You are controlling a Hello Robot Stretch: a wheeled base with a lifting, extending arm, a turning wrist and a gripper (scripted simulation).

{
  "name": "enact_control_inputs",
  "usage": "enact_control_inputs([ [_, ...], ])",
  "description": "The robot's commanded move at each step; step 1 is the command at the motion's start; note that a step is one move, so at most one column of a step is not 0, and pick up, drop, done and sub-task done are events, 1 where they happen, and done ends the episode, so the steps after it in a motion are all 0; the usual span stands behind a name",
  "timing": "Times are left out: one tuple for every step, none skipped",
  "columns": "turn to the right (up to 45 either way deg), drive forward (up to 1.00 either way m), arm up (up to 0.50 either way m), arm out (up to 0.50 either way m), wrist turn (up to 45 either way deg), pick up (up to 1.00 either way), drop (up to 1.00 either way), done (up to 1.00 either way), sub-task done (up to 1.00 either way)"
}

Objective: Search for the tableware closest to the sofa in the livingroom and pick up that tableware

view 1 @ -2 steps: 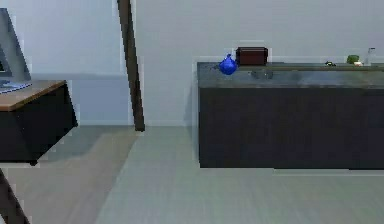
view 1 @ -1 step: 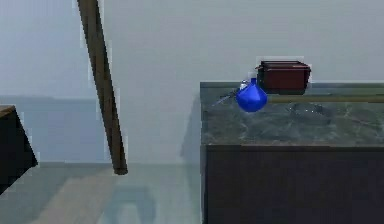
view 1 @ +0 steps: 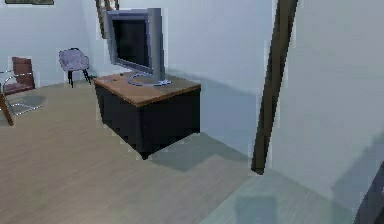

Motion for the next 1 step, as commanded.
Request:
enact_control_inputs([
  [-15.0, 0.00, 0.00, 0.00, 0.0, 0.00, 0.00, 0.00, 0.00],
])
